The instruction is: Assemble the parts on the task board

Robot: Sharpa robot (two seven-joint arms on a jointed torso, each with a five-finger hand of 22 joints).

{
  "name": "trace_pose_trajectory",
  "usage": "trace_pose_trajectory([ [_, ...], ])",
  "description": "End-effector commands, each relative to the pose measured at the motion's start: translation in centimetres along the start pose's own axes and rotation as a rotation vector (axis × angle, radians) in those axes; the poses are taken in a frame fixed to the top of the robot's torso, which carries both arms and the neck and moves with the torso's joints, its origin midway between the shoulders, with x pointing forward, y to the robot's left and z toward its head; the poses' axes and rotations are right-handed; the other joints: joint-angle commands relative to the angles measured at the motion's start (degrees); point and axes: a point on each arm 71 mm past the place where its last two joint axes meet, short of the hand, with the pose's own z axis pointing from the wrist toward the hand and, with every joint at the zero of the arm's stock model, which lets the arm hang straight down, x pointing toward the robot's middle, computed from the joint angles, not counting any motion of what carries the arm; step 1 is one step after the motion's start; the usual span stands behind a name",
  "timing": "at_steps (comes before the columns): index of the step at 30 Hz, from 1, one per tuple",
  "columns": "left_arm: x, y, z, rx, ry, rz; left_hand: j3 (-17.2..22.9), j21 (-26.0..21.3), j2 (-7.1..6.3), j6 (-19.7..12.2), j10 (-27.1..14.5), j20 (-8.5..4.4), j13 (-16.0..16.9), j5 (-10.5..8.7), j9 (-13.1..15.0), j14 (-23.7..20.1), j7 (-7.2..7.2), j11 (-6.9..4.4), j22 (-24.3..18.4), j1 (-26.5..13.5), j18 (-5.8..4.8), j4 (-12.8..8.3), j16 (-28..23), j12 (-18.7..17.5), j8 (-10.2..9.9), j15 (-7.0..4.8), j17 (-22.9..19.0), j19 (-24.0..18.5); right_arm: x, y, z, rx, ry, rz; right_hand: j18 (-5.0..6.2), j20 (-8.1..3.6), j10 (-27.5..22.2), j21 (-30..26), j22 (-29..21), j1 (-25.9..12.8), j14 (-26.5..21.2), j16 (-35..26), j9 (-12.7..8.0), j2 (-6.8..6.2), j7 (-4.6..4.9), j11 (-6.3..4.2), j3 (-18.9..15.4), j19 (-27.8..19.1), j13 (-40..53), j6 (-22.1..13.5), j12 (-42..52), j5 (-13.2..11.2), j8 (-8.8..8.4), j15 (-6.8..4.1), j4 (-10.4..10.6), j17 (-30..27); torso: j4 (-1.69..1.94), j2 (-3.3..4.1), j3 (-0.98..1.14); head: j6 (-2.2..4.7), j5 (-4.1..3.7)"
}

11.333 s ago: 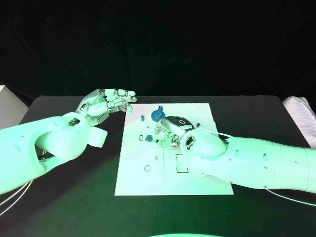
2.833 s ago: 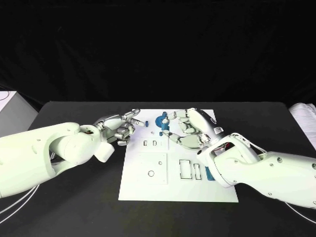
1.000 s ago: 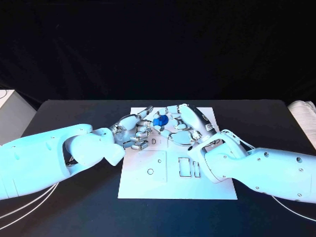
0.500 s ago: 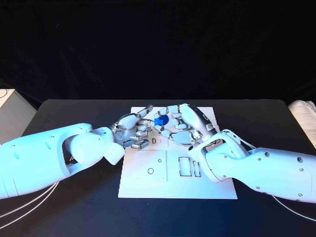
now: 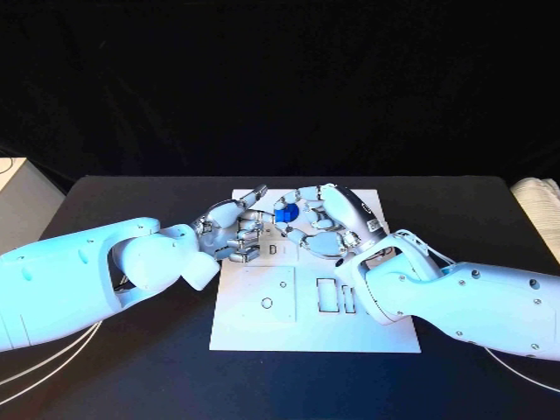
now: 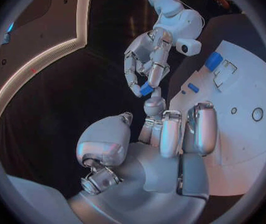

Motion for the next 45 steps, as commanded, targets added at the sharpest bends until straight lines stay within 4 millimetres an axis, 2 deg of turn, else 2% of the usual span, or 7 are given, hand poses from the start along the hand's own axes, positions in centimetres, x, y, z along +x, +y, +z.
trace_pose_trajectory([
  [1,0.09,-0.12,0.04,0.011,0.006,0.002,-0.4,0.3,0.43,0.4,0.6,-0.15,0.2,-0.05,0.1,5.9,-0.03,-0.02,0.4,0.2,-1.14,-0.1,0.3,0.4,0.2,-0.43,15.0,0.4,-0.04,0.23,-0.03,-0.019,-0.011,0.0,-0.38,-0.37,1.2,0.3,15.1,0.6,5.8,0.3,0.1,-0.16,-0.26,-0.05,-0.1,6.0,9.7,0.0,0.4,0.1,0.17,-0.28,-0.4,14.6,-0.03,0.01,0.02,0.07,-0.04],
  [11,0.28,-0.03,0.17,0.002,0.002,0.004,-4.0,-0.3,0.63,-5.6,-1.3,0.5,-2.1,-0.08,-1.8,4.9,1.38,1.22,-1.2,2.2,-0.82,-0.1,-1.0,-1.8,-5.0,0.55,12.4,-0.9,0.12,0.62,0.04,-0.03,-0.016,0.013,-0.38,-0.37,1.2,0.3,15.1,0.7,5.9,0.3,0.1,-0.13,-0.24,-0.03,0.0,6.0,9.7,0.0,0.4,0.1,0.18,-0.27,-0.5,14.7,0.04,0.01,-0.01,0.18,-0.02],
  [15,0.38,-0.19,0.3,0.027,-0.01,-0.008,-7.7,-4.6,1.79,-6.7,-13.1,0.75,-15.8,-0.14,-2.6,0.4,1.21,1.17,-10.9,3.9,1.21,-0.2,-6.6,-13.6,-6.4,0.54,3.3,-8.6,0.3,0.67,0.17,-0.027,-0.012,0.018,-0.38,-0.37,1.2,0.3,15.1,0.7,5.9,0.3,0.1,-0.13,-0.24,-0.03,0.0,6.0,9.7,0.0,0.4,0.1,0.18,-0.27,-0.5,14.7,-0.01,-0.04,-0.08,0.26,-0.02],
  [19,0.43,-0.37,0.35,0.055,-0.018,-0.018,-10.7,-10.2,2.57,-7.1,-17.6,1.29,-18.3,-0.07,-2.9,-5.0,1.73,1.64,-21.4,5.3,3.2,-0.1,-12.1,-16.5,-6.8,1.13,-4.6,-17.0,0.41,0.67,0.25,-0.025,-0.009,0.021,-0.38,-0.37,1.2,0.3,15.1,0.7,5.9,0.3,0.1,-0.13,-0.24,-0.03,0.0,6.0,9.7,0.0,0.4,0.1,0.18,-0.27,-0.5,14.7,-0.1,-0.05,-0.05,0.3,0.03],
  [33,0.83,-0.68,0.46,0.098,0.032,-0.072,-11.1,-6.4,3.0,-1.4,-14.2,1.24,-16.0,-0.07,-1.0,-0.6,0.79,1.13,-12.6,2.6,1.5,0.0,-6.5,-9.1,-2.3,0.76,2.4,-9.8,0.52,0.77,0.28,-0.028,-0.008,0.025,-0.38,-0.36,1.2,0.3,15.1,0.8,5.9,0.3,0.1,-0.11,-0.21,-0.01,0.1,6.0,9.7,0.0,0.4,0.1,0.16,-0.25,-0.6,14.7,-0.02,0.0,-0.01,0.5,0.04],
  [38,0.82,-0.63,0.47,0.088,0.052,-0.071,-9.3,-3.2,3.0,-0.1,-7.7,0.59,-7.6,-0.1,0.4,2.6,0.15,0.45,-6.1,1.4,0.24,0.0,-3.2,-2.3,-1.4,0.11,7.9,-4.8,0.53,0.86,0.25,-0.033,-0.01,0.027,-0.38,-0.36,1.2,0.3,15.1,0.8,5.9,0.3,0.1,-0.11,-0.21,-0.01,0.1,6.0,9.7,0.0,0.4,0.1,0.16,-0.25,-0.6,14.7,-0.01,0.02,0.02,0.47,0.0],
  [45,0.92,-0.41,0.57,0.054,0.086,-0.047,-8.9,-1.1,2.94,1.1,-3.9,0.14,-2.5,-0.1,1.5,4.4,-0.35,-0.06,-1.4,0.5,-0.72,0.0,-1.3,1.5,-0.8,-0.37,11.5,-1.3,0.57,1.08,0.16,-0.04,-0.013,0.034,-0.38,-0.35,1.2,0.3,15.1,0.8,5.9,0.3,0.1,-0.07,-0.19,0.01,0.1,6.0,9.7,0.0,0.4,0.1,0.16,-0.24,-0.7,14.7,-0.07,0.06,-0.01,0.39,-0.02],
])
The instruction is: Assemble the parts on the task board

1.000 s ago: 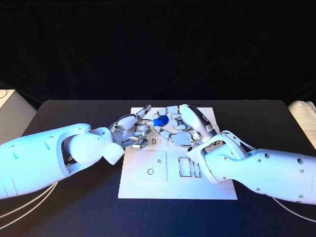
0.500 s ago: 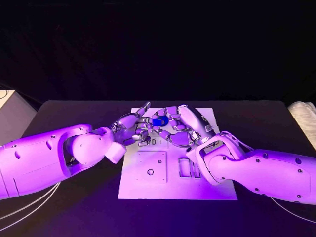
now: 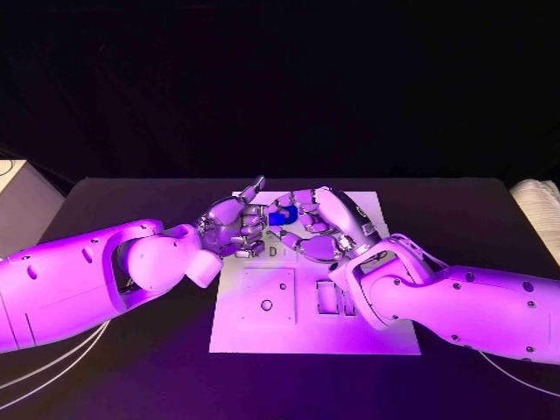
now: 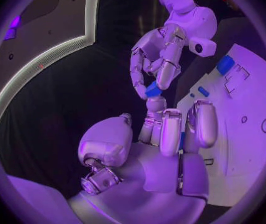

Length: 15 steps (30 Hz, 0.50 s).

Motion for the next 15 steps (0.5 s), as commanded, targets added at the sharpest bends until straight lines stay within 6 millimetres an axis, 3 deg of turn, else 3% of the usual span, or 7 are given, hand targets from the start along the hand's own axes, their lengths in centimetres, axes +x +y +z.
trace_pose_trajectory([
  [1,0.51,0.12,0.1,-0.018,0.064,0.005,0.2,0.5,0.09,0.5,0.8,-0.01,1.0,-0.1,0.3,4.6,0.07,-0.1,1.1,-0.7,-0.78,0.0,0.4,0.7,0.2,-0.51,11.7,0.9,0.0,0.28,-0.03,-0.022,-0.008,0.004,-0.38,-0.35,1.2,0.3,15.1,0.6,5.9,0.3,0.1,0.18,-0.27,0.01,0.1,6.0,9.7,0.1,0.4,0.1,0.28,-0.24,-0.4,14.7,-0.04,0.05,-0.01,-0.07,-0.01],
  [15,0.33,0.29,0.16,-0.044,0.056,0.035,0.2,1.5,0.02,-0.1,2.5,-0.27,3.1,-0.09,0.7,5.3,0.09,-0.17,3.3,-0.8,-1.24,0.0,1.1,2.3,-0.4,-0.65,13.1,2.6,0.05,0.75,-0.16,-0.036,-0.012,0.021,-0.38,-0.35,1.2,0.3,15.1,0.6,5.9,0.3,0.1,0.18,-0.27,0.01,0.1,6.0,9.7,0.1,0.4,0.1,0.28,-0.24,-0.4,14.7,0.01,-0.02,0.01,-0.05,0.07],
])
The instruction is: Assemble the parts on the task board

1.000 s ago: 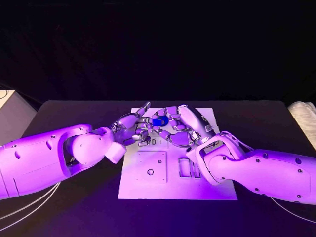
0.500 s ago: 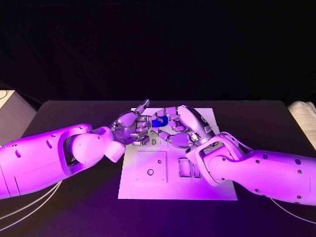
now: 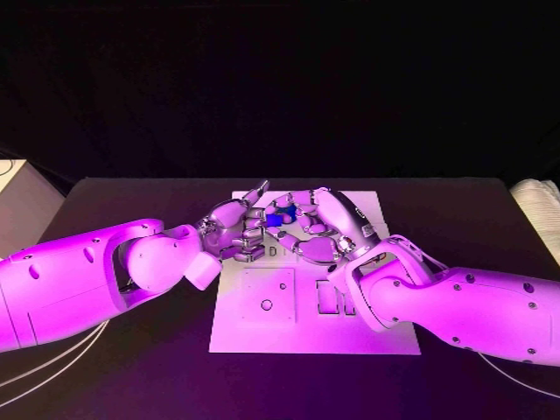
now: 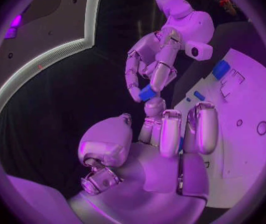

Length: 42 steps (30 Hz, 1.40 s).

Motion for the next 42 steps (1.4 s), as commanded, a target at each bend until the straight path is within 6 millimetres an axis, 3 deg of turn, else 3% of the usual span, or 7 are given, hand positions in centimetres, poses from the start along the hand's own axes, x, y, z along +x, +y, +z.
trace_pose_trajectory([
  [1,0.0,0.0,0.1,-0.008,0.001,0.022,0.2,0.4,0.04,-0.5,0.2,0.07,-0.1,-0.09,0.1,5.2,-0.06,0.07,1.1,-0.3,-0.33,0.0,0.2,0.1,-0.6,-0.21,13.0,0.3,-0.1,0.3,-0.1,-0.021,-0.011,0.005,-0.38,-0.34,1.3,0.3,15.1,0.6,5.9,0.3,0.1,0.19,-0.25,0.02,0.0,6.0,9.7,0.1,0.4,0.1,0.14,-0.22,-0.3,14.7,0.01,-0.03,0.01,0.07,0.1],
  [9,-2.0,-0.7,-0.8,0.064,-0.148,0.077,-3.3,-7.5,-0.76,-11.0,-17.8,2.37,-15.6,-0.25,-1.2,-3.2,3.2,3.38,-16.6,4.9,3.39,-0.1,-7.4,-10.6,-4.4,2.73,-1.5,-15.0,-0.5,-0.4,-0.3,0.006,-0.009,-0.003,-0.38,-0.34,1.3,0.3,15.1,0.6,5.9,0.3,0.1,0.19,-0.25,0.02,0.0,6.0,9.7,0.1,0.4,0.1,0.14,-0.22,-0.3,14.7,-0.06,-0.1,-0.07,0.31,-0.06],
  [16,-4.1,-1.9,-2.9,0.167,-0.266,0.163,-5.0,-16.6,-0.52,-15.4,-23.2,3.79,-18.6,0.14,-0.9,-11.9,4.2,4.46,-30.3,13.0,6.01,-0.4,-13.8,-10.8,2.4,3.89,-13.1,-26.1,-1.1,-1.3,-0.6,0.051,-0.001,-0.009,-0.38,-0.34,1.3,0.3,15.1,0.6,5.9,0.3,0.1,0.19,-0.25,0.02,0.0,6.0,9.7,0.1,0.4,0.1,0.14,-0.22,-0.3,14.7,0.0,-0.1,-0.04,0.72,-0.41],
  [25,-4.3,-3.1,-5.1,0.27,-0.271,0.419,12.2,-22.9,-10.6,-16.7,-26.2,3.11,-26.5,0.08,-3.8,-19.8,3.5,3.39,-37.3,40.2,7.12,-17.7,-18.0,-15.8,7.0,2.98,-23.1,-31.3,-1.3,-2.3,-0.8,0.116,0.038,0.008,-0.38,-0.33,1.2,0.3,15.1,0.6,5.9,0.3,0.1,0.13,-0.22,0.05,0.0,6.0,9.7,0.0,0.4,0.1,0.1,-0.2,-0.4,14.8,0.12,-0.09,-0.12,1.03,-0.72],
  [27,-4.0,-3.4,-5.4,0.302,-0.259,0.525,24.0,-21.5,-15.02,-13.3,-24.0,2.77,-29.5,0.25,-6.5,-20.8,5.39,3.79,-36.0,40.3,6.94,-22.0,-18.3,-18.0,5.7,3.97,-23.9,-32.1,-1.3,-2.6,-0.9,0.13,0.052,0.014,-0.38,-0.33,1.2,0.3,15.1,0.6,5.9,0.3,0.1,0.13,-0.22,0.05,0.0,6.0,9.7,0.0,0.4,0.1,0.1,-0.2,-0.4,14.8,0.12,-0.13,-0.14,1.0,-0.71],
  [32,-2.7,-3.9,-5.8,0.356,-0.215,0.802,45.0,-16.8,-22.25,-11.3,-22.6,2.41,-31.4,0.1,-9.1,-20.1,3.32,3.15,-32.1,34.8,7.16,-26.9,-17.5,-17.5,5.4,2.68,-24.9,-33.6,-1.3,-3.3,-1.0,0.172,0.084,0.03,-0.38,-0.32,1.2,0.3,15.1,0.6,5.9,0.4,0.0,0.13,-0.21,0.05,0.0,6.0,9.7,0.0,0.4,0.1,0.09,-0.2,-0.4,14.9,0.16,-0.2,-0.2,0.96,-0.93],
  [42,0.0,-3.8,-5.6,0.422,-0.111,1.157,47.4,-14.2,-23.57,-10.2,-21.4,2.03,-32.1,0.0,-9.1,-19.1,3.01,2.92,-30.1,35.0,7.18,-28.2,-16.8,-17.5,6.5,2.29,-24.1,-34.5,-1.3,-4.7,-1.0,0.265,0.126,0.094,-0.38,-0.32,1.3,0.3,15.1,0.7,5.9,0.4,0.0,0.15,-0.2,0.07,0.1,6.0,9.7,-0.1,0.4,0.1,0.07,-0.19,-0.5,14.9,0.07,-0.1,-0.08,1.06,-0.94],
])
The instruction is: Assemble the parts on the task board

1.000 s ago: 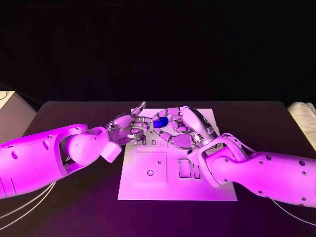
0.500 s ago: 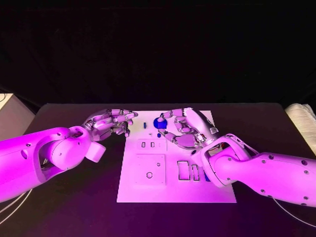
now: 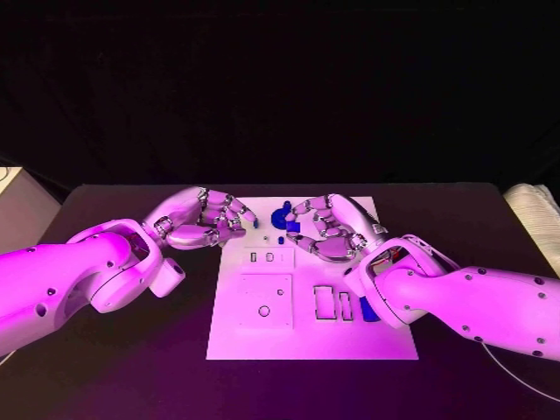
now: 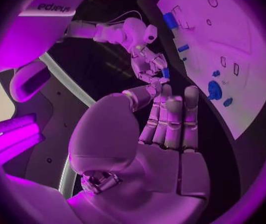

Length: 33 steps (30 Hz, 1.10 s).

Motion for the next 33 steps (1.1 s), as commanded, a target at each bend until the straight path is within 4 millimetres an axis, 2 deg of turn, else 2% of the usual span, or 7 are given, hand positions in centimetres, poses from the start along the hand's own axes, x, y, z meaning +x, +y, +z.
trace_pose_trajectory([
  [1,0.7,-1.2,0.1,0.131,0.041,0.228,0.4,0.6,-0.63,0.2,0.4,-0.16,0.0,0.11,-0.1,1.2,-0.05,-0.19,0.2,-0.2,0.85,0.1,1.0,0.1,0.1,-0.13,1.1,-0.4,0.3,-0.6,0.0,0.067,0.06,0.065,-0.38,-0.32,1.3,0.3,15.1,0.6,5.9,0.4,0.1,0.13,-0.28,0.07,-0.1,6.0,9.8,0.0,0.2,0.1,0.13,-0.19,-0.3,14.9,0.0,0.08,0.01,0.01,-0.01],
  [6,1.0,-1.6,0.2,0.17,0.042,0.296,1.1,1.8,-0.99,-0.1,0.7,-0.44,-0.1,0.17,-0.3,3.1,-0.37,-0.49,1.5,0.0,0.72,-0.2,2.6,0.3,0.0,-0.44,3.6,0.5,0.4,-1.0,0.1,0.095,0.085,0.084,-0.38,-0.31,1.3,0.3,15.1,0.7,5.9,0.4,0.0,0.14,-0.26,0.08,-0.1,6.0,9.8,-0.1,0.3,0.1,0.09,-0.18,-0.3,15.0,-0.04,0.1,0.0,-0.08,-0.06],
  [10,1.5,-1.8,0.5,0.188,0.061,0.371,2.6,5.3,-2.16,-1.8,0.6,-0.94,1.3,0.27,-0.9,6.7,-1.31,-0.97,6.3,0.6,-0.07,-1.1,6.0,2.7,-0.7,-0.9,9.1,4.3,0.6,-1.1,0.1,0.109,0.107,0.096,-0.38,-0.31,1.3,0.3,15.1,0.7,5.9,0.4,0.0,0.17,-0.24,0.1,0.0,6.0,9.8,-0.1,0.3,0.1,0.05,-0.18,-0.4,15.0,-0.04,0.2,0.01,-0.28,-0.06],
  [15,2.2,-1.8,1.1,0.181,0.094,0.45,3.0,7.8,-2.8,-2.7,0.1,-1.4,3.3,0.31,-1.2,10.4,-2.09,-1.61,10.8,0.8,-1.08,-1.6,8.9,5.9,-0.8,-1.39,14.4,9.2,0.7,-0.9,0.1,0.11,0.122,0.105,-0.38,-0.3,1.3,0.3,15.1,0.7,5.9,0.4,0.0,0.18,-0.21,0.11,0.0,6.0,9.8,-0.2,0.2,0.2,0.03,-0.17,-0.4,14.9,-0.11,0.25,0.06,-0.4,0.03],
  [20,3.1,-1.9,1.8,0.167,0.126,0.519,3.2,9.1,-3.44,-5.4,-1.3,-1.74,5.4,0.31,-1.7,12.3,-3.89,-2.17,13.7,0.4,-1.83,-1.4,10.6,9.1,-1.3,-1.87,17.6,12.8,0.9,-0.8,0.1,0.108,0.134,0.112,-0.38,-0.3,1.3,0.3,15.1,0.7,5.9,0.4,0.0,0.18,-0.21,0.11,0.0,6.0,9.8,-0.2,0.2,0.2,0.03,-0.17,-0.4,14.9,-0.11,0.26,0.03,-0.57,0.04],
  [25,3.5,-1.9,2.4,0.148,0.136,0.572,3.2,10.0,-3.7,-7.2,-2.2,-2.0,7.0,0.31,-1.9,14.2,-5.02,-2.55,16.1,0.5,-2.45,-1.2,12.2,11.7,-1.4,-2.17,20.7,15.9,1.0,-0.6,0.1,0.107,0.14,0.115,-0.38,-0.3,1.3,0.3,15.1,0.7,5.9,0.4,0.0,0.18,-0.21,0.11,0.0,6.0,9.8,-0.2,0.2,0.2,0.03,-0.17,-0.4,14.9,-0.09,0.19,0.07,-0.71,-0.01],
  [33,4.0,-1.9,3.2,0.12,0.153,0.622,3.3,11.1,-3.91,-7.4,-2.3,-2.19,8.2,0.31,-2.0,16.3,-5.51,-2.89,18.9,0.5,-3.14,-1.0,13.6,13.7,-1.2,-2.42,23.9,19.1,1.2,-0.5,0.1,0.105,0.146,0.119,-0.38,-0.28,1.3,0.3,15.1,0.6,5.9,0.4,0.0,0.23,-0.16,0.17,0.0,6.0,9.8,-0.2,0.3,0.2,-0.01,-0.13,-0.4,15.0,-0.12,0.22,0.11,-0.88,0.01],
])
